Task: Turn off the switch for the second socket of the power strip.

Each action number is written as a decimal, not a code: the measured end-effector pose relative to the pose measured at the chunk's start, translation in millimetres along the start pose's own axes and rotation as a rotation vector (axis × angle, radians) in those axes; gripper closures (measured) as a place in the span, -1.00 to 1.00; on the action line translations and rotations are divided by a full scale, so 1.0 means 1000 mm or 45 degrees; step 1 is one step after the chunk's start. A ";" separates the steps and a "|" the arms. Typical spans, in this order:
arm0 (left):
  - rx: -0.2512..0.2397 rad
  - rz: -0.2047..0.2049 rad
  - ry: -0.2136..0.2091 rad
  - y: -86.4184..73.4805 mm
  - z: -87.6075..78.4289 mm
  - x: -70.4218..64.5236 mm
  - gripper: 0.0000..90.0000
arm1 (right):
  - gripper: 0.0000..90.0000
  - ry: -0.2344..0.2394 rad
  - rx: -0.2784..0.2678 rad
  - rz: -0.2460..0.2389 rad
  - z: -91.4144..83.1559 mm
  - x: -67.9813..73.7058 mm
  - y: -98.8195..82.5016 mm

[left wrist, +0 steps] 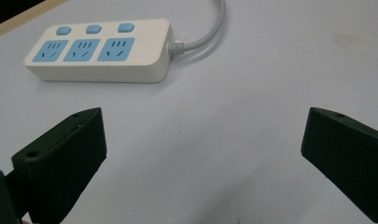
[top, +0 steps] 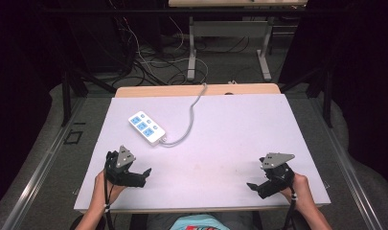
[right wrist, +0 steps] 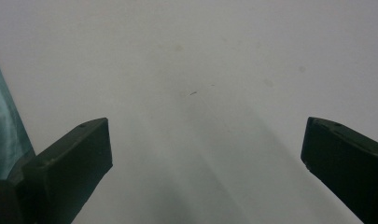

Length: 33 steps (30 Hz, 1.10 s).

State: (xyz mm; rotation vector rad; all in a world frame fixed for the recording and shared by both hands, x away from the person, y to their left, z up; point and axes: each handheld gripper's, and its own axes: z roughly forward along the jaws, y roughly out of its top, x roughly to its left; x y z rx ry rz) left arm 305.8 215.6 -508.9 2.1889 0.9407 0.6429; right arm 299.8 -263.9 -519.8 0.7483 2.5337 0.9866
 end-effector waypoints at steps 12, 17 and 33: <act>-0.009 0.013 -0.037 -0.009 -0.009 -0.013 -1.00 | -0.96 -0.005 0.000 0.001 0.000 0.000 0.000; -0.015 0.024 -0.050 -0.014 -0.012 -0.020 -1.00 | -0.96 -0.010 -0.005 0.001 0.001 0.000 0.000; 0.025 0.060 -0.097 -0.022 -0.016 -0.032 -1.00 | -0.96 -0.006 -0.003 -0.010 0.002 0.000 0.000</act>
